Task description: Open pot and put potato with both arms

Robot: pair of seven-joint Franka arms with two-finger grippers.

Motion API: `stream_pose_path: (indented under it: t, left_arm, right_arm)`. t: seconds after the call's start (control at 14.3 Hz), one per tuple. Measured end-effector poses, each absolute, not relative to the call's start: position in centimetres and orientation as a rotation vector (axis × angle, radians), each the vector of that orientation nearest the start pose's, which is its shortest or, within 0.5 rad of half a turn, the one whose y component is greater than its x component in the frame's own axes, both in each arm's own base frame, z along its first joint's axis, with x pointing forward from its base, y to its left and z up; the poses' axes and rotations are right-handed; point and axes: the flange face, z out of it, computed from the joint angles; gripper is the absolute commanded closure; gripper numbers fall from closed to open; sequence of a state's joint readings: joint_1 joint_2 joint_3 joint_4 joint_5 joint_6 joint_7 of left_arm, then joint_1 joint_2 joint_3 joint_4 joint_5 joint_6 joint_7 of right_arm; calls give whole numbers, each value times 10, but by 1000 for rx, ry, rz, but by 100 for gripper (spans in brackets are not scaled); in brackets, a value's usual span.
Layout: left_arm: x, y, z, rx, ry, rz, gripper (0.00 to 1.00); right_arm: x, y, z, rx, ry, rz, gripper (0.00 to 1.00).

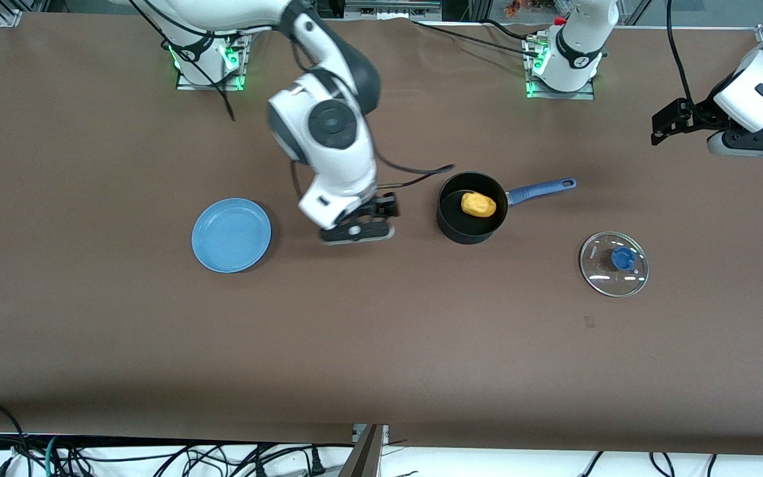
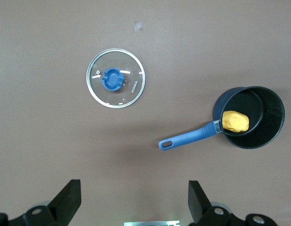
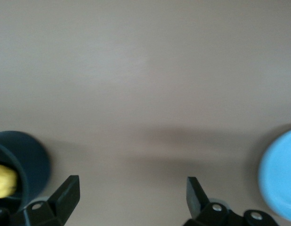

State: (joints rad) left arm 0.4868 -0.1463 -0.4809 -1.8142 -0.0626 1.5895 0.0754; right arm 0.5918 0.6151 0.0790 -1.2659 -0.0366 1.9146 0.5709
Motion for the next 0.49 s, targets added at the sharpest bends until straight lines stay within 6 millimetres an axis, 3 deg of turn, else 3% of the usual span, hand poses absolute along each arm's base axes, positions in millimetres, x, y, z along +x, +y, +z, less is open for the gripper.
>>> stream_pose_path:
  t: [0.14, 0.35, 0.49]
  left_arm:
    - [520, -28, 579, -3150, 136, 144, 0]
    - [520, -58, 581, -3168, 176, 157, 0]
    - [519, -46, 583, -3182, 142, 168, 0]
  right_arm:
    - [610, 382, 426, -3132, -168, 10, 0]
    - [627, 304, 465, -3158, -198, 85, 0]
    - [630, 248, 495, -3166, -195, 101, 0]
